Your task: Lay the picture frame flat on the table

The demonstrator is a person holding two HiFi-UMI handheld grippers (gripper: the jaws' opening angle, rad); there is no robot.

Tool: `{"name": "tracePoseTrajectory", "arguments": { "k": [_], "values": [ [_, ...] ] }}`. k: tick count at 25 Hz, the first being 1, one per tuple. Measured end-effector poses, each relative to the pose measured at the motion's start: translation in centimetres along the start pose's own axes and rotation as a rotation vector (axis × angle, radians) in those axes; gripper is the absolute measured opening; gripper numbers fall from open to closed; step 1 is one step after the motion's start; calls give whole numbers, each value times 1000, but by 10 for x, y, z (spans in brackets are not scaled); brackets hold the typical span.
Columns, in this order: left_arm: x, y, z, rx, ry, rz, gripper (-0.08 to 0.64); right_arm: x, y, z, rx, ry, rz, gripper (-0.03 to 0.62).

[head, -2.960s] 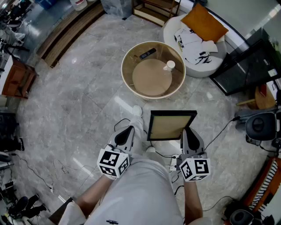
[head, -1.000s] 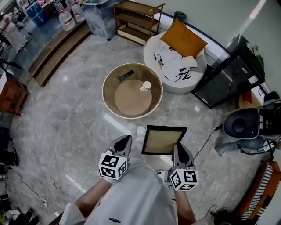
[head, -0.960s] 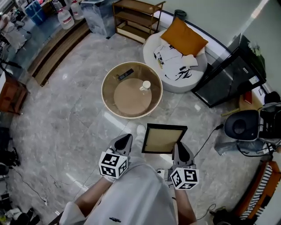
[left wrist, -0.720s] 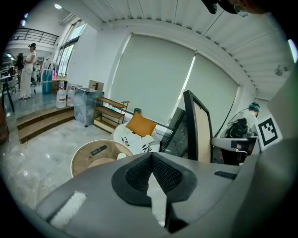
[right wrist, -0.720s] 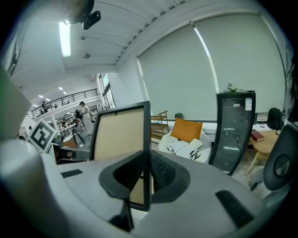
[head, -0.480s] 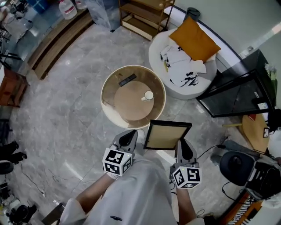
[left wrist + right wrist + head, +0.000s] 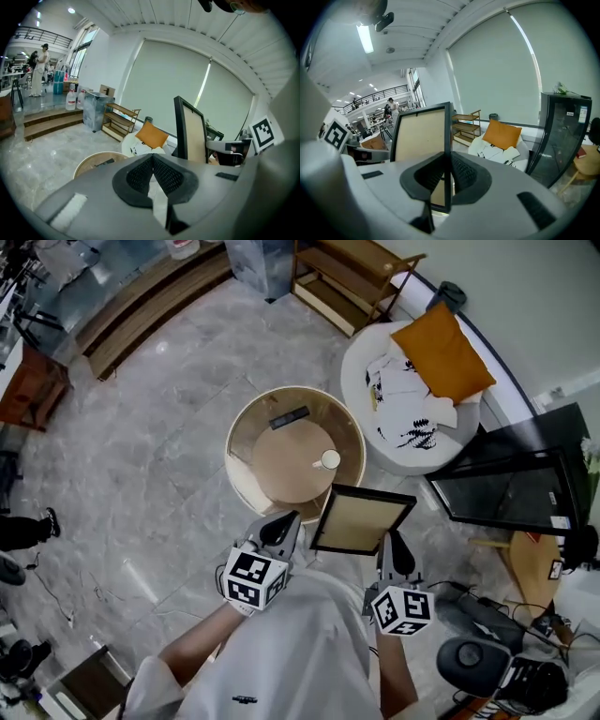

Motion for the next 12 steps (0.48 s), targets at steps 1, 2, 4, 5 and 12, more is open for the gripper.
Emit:
{"name": "tracePoseTrajectory", "arguments": {
  "k": [1, 2, 4, 5, 12],
  "values": [
    [-5, 1, -2, 6, 5, 4, 5, 0, 0, -5, -2, 3, 2, 35],
    [-9, 1, -4, 10, 14, 9, 5, -1, -1, -11, -6, 10, 5, 35],
    [-16, 0, -7, 12, 45, 26, 5, -3, 0, -23, -17, 40, 17, 35],
    [-18, 0, -9, 11, 62, 34, 5, -3, 1, -29, -23, 59, 27, 35],
    [-22, 8, -33, -4, 145, 79, 5, 5, 8, -74, -83, 147, 104, 34]
  ]
}}
Point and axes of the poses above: the fingertips, and each gripper's own axes: z backward along the fingers, x to its right, y out of its top, the point moved 1 cm from there along z, backward along the fingers, and after that the axes turned 13 degrees about -y, right-handed, at the moved point
